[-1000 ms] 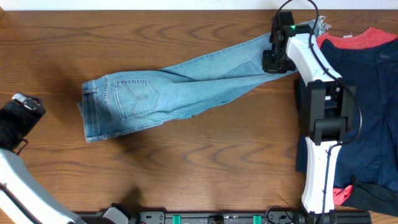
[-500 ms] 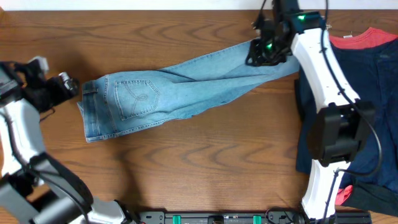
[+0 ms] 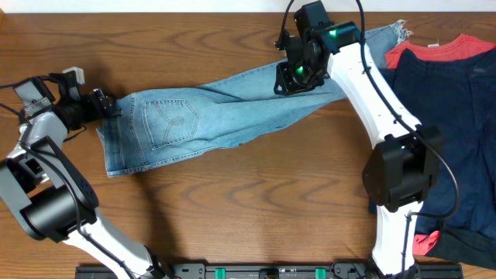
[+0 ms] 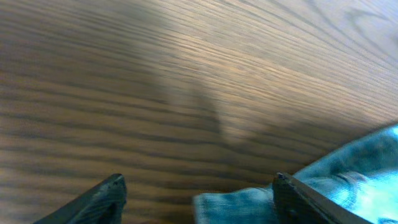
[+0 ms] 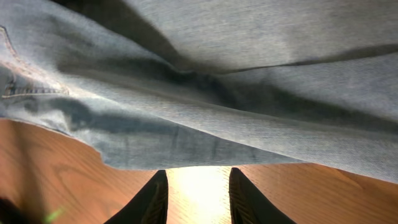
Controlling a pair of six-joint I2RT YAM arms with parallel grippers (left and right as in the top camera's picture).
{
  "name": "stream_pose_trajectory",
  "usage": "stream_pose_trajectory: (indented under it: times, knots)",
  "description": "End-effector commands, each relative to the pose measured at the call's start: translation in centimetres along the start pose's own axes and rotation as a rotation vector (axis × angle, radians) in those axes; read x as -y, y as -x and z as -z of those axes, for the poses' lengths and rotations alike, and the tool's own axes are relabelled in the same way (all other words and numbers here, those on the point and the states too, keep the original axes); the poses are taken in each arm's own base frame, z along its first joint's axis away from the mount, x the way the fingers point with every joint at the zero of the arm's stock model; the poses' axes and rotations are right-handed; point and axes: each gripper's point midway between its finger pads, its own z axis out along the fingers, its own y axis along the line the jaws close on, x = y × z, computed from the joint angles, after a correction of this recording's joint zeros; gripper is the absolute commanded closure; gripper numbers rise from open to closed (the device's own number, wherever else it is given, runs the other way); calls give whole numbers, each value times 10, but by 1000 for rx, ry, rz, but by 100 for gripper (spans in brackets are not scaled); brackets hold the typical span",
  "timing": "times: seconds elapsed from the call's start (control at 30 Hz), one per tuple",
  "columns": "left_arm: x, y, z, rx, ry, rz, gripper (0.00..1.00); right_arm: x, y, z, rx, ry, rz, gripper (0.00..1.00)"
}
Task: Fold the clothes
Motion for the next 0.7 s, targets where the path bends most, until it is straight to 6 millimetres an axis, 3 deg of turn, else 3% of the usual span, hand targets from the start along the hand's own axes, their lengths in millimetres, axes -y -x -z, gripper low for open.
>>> stream_pose_trajectory:
  times: [0.0, 0.1, 0.27, 0.33, 0.53, 0.67]
  knots:
    - [25, -4, -3, 8, -171, 8, 31, 7, 0, -5, -2, -26, -47, 69]
    - [26, -6, -3, -1, -178, 18, 41, 7, 2, -5, 4, -27, -55, 69]
    - [30, -11, -1, -19, -200, 44, 85, 7, 0, -4, -1, -28, -56, 71]
    - [34, -8, 3, -7, -235, 64, 94, 7, 1, -4, 0, -28, -57, 71]
    - [34, 14, 43, 53, -247, 170, 94, 9, -1, -4, -5, -30, -61, 72]
    - [54, 15, 79, 28, -229, 198, 94, 14, 0, -4, 1, -62, -60, 73]
